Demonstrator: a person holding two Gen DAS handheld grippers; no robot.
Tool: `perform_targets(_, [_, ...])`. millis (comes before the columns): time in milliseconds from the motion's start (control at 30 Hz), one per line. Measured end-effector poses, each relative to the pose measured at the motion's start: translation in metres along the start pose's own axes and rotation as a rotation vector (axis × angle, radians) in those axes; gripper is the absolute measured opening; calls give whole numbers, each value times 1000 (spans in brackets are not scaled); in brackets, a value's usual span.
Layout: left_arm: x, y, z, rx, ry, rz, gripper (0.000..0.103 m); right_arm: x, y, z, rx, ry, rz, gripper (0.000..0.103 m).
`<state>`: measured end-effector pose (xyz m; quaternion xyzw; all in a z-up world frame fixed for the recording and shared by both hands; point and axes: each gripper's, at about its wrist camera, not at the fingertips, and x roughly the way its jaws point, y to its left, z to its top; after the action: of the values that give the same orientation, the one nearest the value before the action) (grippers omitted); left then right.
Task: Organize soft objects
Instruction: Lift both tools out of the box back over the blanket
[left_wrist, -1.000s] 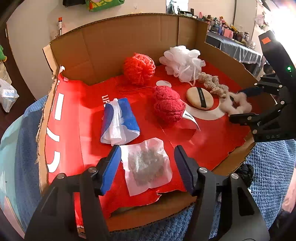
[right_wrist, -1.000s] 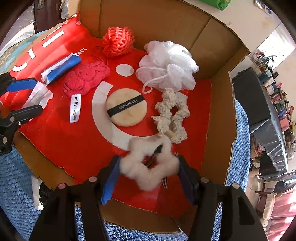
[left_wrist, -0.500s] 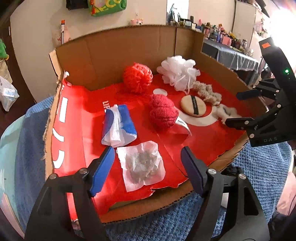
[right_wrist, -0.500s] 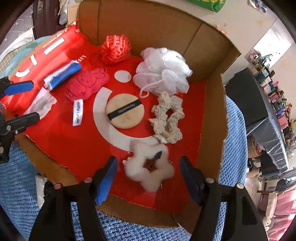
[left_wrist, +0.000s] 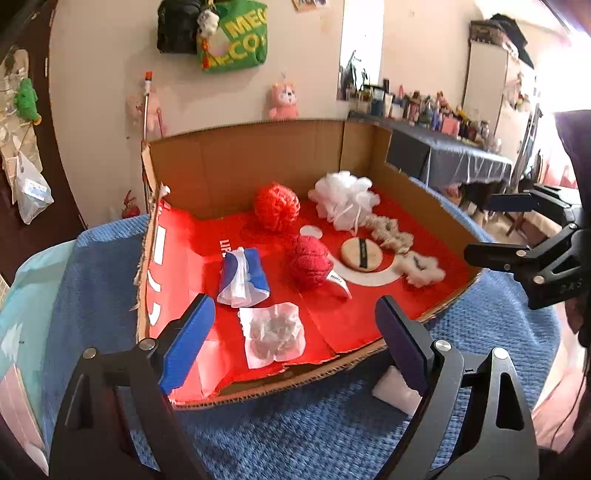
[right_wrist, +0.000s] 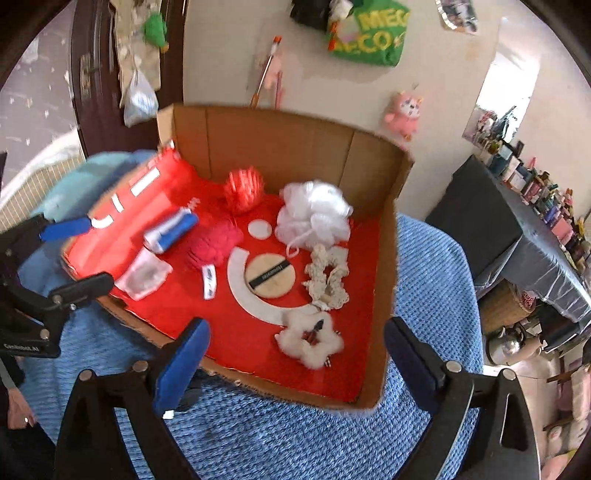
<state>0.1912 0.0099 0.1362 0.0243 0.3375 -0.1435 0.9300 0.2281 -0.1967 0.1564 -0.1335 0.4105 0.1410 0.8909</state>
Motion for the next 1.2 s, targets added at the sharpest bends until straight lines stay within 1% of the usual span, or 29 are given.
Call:
perform_targets(100, [-16, -3, -4, -26, -37, -8, 94, -23, 3, -6, 22, -72, -2, 103])
perform_targets(200, [-33, -9, -10, -34, -73, -9, 94, -39, 5, -14, 44, -123, 16, 103])
perform_targets(267, [-45, -14, -14, -34, -103, 8, 95, -48, 8, -21, 58, -149, 28, 103])
perform_targets(333, [-57, -19, -20, -34, -143, 21, 99, -57, 10, -29, 71, -180, 41, 103])
perform_targets(500, [-80, -33, -34, -15, -208, 54, 100, -76, 17, -51, 101, -242, 62, 103])
perform_targets(567, [-86, -38, -41, -8, -233, 78, 100, -80, 20, -59, 104, -260, 67, 103])
perform_targets(667, [-92, -44, -52, -8, -258, 102, 100, -86, 23, -74, 126, -294, 56, 103])
perform_targets(867, [-92, -53, -74, -12, -258, 106, 100, -86, 31, -103, 165, -320, -1, 103])
perform_targets(933, [-88, -54, -81, -30, -251, 100, 100, -83, 34, -114, 181, -330, -26, 103])
perform_targets(1033, [-83, -56, -92, -51, -247, 99, 100, -77, 35, -131, 220, -343, -38, 103])
perform_targets(1133, [-75, -59, -104, -48, -226, 117, 100, -68, 36, -148, 236, -334, -36, 103])
perform_targets(1200, [-69, -59, -111, -56, -210, 118, 100, -61, 36, -158, 245, -324, -69, 103])
